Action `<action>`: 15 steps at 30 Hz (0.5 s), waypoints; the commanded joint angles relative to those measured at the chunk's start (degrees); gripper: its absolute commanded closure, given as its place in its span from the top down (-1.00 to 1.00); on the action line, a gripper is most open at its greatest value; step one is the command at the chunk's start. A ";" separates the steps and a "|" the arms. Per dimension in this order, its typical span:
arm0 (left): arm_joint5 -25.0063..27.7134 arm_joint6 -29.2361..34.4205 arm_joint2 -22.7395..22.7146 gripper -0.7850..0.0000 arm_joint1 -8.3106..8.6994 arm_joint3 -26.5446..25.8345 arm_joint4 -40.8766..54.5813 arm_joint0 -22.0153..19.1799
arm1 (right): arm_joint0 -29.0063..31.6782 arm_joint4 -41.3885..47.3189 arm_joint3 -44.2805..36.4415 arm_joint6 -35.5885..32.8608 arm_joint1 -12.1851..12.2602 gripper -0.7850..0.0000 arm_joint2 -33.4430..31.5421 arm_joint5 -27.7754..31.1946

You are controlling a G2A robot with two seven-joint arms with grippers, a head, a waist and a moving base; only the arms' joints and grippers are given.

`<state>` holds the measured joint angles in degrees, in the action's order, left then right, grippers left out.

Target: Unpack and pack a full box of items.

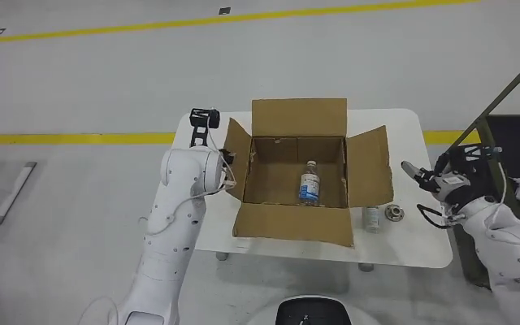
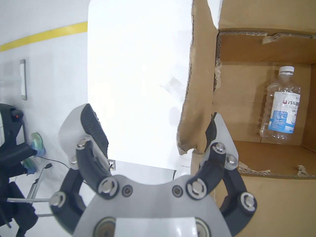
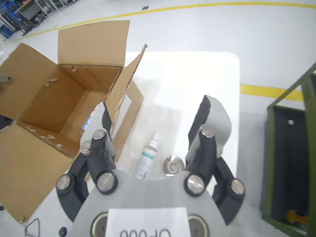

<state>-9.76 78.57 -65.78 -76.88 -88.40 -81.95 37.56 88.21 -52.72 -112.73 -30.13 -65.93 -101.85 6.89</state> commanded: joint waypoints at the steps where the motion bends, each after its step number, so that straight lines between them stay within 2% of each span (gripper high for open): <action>1: 0.13 -0.52 -0.22 1.00 -0.08 -1.37 0.75 0.44 | 2.34 -4.96 -1.79 -1.33 0.28 1.00 -1.63 0.50; 4: 0.55 -1.14 -0.26 1.00 -0.20 -2.64 1.56 1.03 | 5.74 -9.68 -3.94 -4.67 0.67 1.00 -3.49 2.38; 8: 0.90 -1.91 -0.24 1.00 -0.39 -3.43 2.82 1.52 | 9.49 -11.40 -4.35 -9.10 0.97 1.00 -3.54 6.57; 15: 1.18 -2.19 0.06 1.00 -0.52 -3.54 3.35 1.57 | 10.14 -12.63 -3.71 -10.63 1.10 1.00 -2.53 8.21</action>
<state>-8.56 76.36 -65.71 -77.41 -91.95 -78.58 39.13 98.35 -65.38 -116.43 -40.78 -64.83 -104.35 15.13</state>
